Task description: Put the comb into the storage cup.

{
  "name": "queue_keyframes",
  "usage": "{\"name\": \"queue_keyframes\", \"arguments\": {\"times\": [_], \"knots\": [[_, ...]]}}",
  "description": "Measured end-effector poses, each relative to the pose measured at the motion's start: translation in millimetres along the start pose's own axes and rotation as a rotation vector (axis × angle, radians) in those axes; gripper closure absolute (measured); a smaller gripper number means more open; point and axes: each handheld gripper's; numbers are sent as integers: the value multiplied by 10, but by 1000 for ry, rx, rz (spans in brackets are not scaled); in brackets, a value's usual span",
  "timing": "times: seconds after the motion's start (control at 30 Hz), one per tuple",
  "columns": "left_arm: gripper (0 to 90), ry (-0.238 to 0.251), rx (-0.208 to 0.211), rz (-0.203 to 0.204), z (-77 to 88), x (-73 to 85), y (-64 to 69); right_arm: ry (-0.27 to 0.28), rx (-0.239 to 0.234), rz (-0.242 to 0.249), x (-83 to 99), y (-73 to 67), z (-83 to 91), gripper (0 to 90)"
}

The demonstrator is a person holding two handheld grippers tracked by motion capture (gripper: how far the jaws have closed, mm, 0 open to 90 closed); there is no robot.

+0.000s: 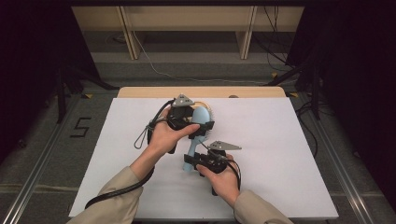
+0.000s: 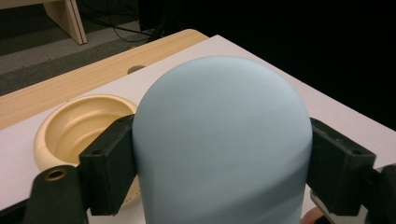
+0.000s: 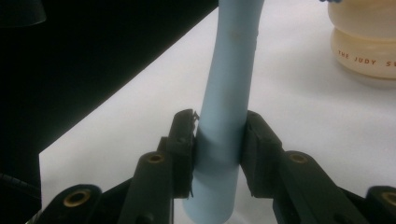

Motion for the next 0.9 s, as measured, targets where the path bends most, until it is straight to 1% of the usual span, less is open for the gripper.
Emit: {"name": "queue_keyframes", "arguments": {"times": [0.23, 0.43, 0.67, 0.8, 0.9], "knots": [[195, 3, 3, -13, 3, 5, 14, -3, 3, 5, 2, 1, -5, 681], [195, 6, 7, -8, 13, 6, 8, -3, 5, 10, 0, -2, -3, 681], [196, 19, -1, -12, 22, 11, 23, -1, 5, 13, -2, -6, -3, 681], [198, 24, -6, -22, 41, 7, 39, 1, 4, 19, -6, -11, -1, 679], [198, 34, -10, -21, 52, 8, 43, 0, 4, 27, -14, -13, 2, 678]]}}
Point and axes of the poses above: each handheld gripper's, and its own axes: z roughly backward along the jaws, x roughly out of its underside, y roughly to its right, and after that the axes turned 14 degrees about -z, right-handed
